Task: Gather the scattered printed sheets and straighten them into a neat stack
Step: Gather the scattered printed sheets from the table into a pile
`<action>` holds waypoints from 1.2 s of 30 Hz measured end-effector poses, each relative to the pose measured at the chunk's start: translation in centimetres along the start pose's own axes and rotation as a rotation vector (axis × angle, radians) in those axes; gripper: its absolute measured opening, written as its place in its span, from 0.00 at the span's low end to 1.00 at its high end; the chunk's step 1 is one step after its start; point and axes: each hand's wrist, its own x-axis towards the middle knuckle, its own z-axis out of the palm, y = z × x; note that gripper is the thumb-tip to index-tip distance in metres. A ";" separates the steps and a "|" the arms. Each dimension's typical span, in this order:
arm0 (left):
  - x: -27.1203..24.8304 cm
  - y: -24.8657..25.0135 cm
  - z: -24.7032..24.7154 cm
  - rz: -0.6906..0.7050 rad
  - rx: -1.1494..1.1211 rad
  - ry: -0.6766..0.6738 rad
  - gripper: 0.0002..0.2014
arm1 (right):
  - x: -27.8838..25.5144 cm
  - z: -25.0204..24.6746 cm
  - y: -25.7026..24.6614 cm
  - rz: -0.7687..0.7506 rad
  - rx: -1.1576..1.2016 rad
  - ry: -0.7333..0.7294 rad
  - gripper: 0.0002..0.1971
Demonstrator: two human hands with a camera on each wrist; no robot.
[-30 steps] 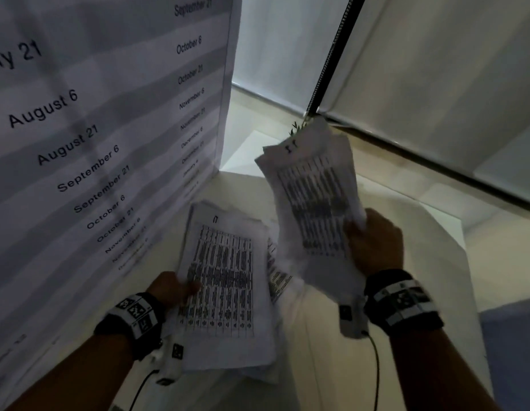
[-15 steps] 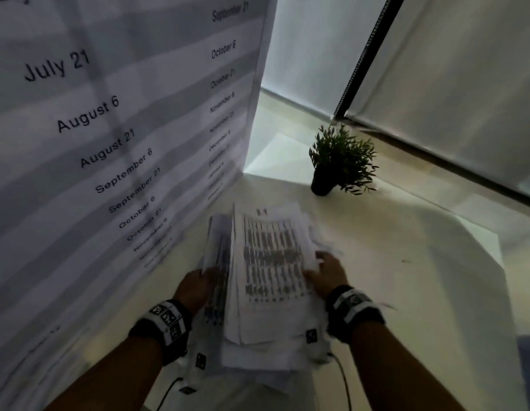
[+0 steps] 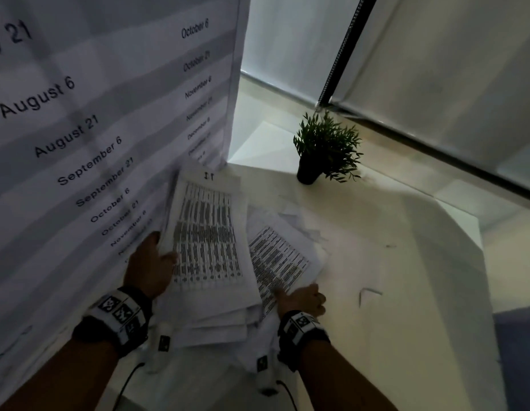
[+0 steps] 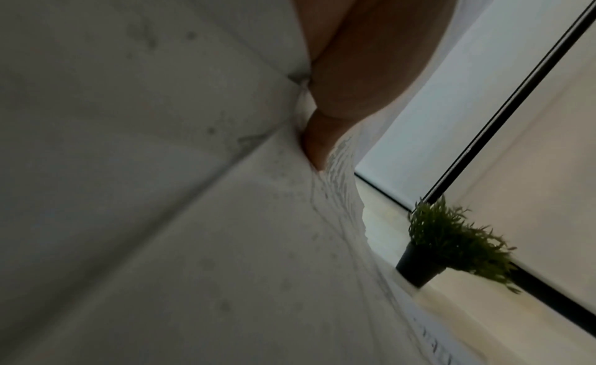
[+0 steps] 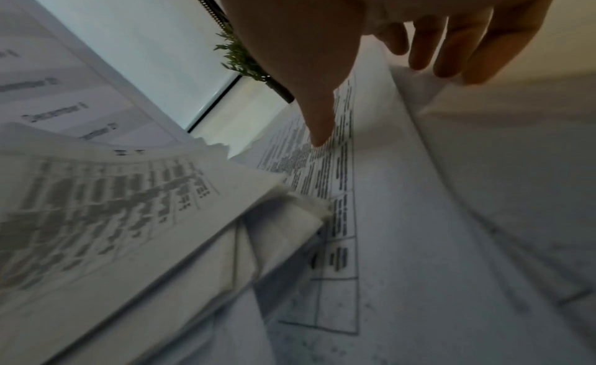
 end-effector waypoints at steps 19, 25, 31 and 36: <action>-0.1 -1.6 -0.4 -0.065 -0.084 -0.018 0.23 | 1.9 -0.3 -0.4 -0.178 0.216 0.005 0.24; 0.2 -2.0 -1.0 -0.088 -0.093 -0.045 0.23 | 3.2 -4.9 -0.3 -0.355 0.094 -0.025 0.05; -0.3 -2.2 0.1 -0.109 -0.080 -0.095 0.23 | 4.7 -7.1 1.4 -0.327 0.018 -0.075 0.26; -1.0 -3.0 1.3 -0.122 -0.066 -0.137 0.20 | 3.9 -4.4 2.9 -0.261 0.047 -0.129 0.26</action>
